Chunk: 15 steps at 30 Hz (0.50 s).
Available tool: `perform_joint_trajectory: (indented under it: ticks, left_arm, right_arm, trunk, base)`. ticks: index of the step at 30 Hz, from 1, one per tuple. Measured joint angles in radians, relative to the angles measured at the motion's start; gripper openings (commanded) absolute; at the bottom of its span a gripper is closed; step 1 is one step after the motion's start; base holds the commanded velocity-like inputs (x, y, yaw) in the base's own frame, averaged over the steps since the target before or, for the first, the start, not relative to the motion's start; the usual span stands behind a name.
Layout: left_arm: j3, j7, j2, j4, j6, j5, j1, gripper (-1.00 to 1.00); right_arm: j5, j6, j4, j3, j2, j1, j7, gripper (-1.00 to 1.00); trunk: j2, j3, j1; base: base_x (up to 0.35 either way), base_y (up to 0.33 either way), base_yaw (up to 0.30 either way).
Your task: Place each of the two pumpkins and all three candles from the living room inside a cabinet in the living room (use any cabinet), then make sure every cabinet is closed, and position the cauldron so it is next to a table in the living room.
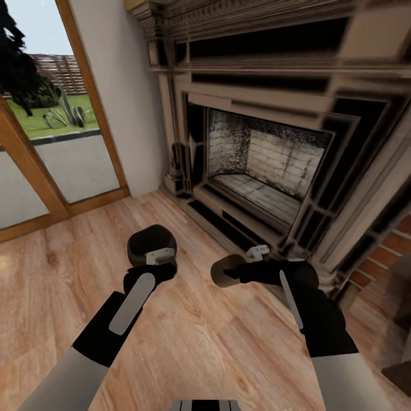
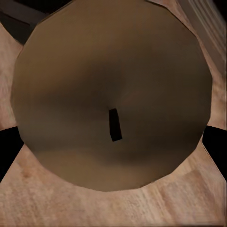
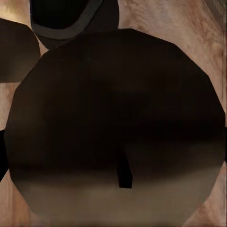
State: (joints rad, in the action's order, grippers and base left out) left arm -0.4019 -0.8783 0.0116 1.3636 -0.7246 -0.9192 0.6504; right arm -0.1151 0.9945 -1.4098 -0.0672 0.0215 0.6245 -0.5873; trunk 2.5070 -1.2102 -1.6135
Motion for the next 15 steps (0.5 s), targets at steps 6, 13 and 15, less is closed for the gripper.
perform_joint_trajectory:
  ticks: [6,13,15]
  left_arm:
    - [0.0,0.001,0.003,-0.001,0.0,0.0,0.0,-1.0]
    - [0.0,0.002,0.017,0.0,0.001,0.0,0.0,-1.0]
    - [0.0,0.002,0.018,0.0,0.002,-0.001,0.0,-1.0]
  right_arm:
    - [-0.002,0.0,0.0,-0.001,0.0,0.0,0.0,-1.0]
    - [-0.003,-0.001,0.0,0.0,0.0,0.0,0.0,-1.0]
    - [-0.004,-0.001,0.0,0.0,0.0,0.0,0.0,-1.0]
  trunk:
    - [0.0,0.004,0.0]
    - [0.0,0.01,0.0]
    - [0.0,0.011,0.0]
  base:
    - [0.0,0.0,-0.282]
    - [-0.008,0.0,-0.282]
    - [-0.192,0.0,-0.281]
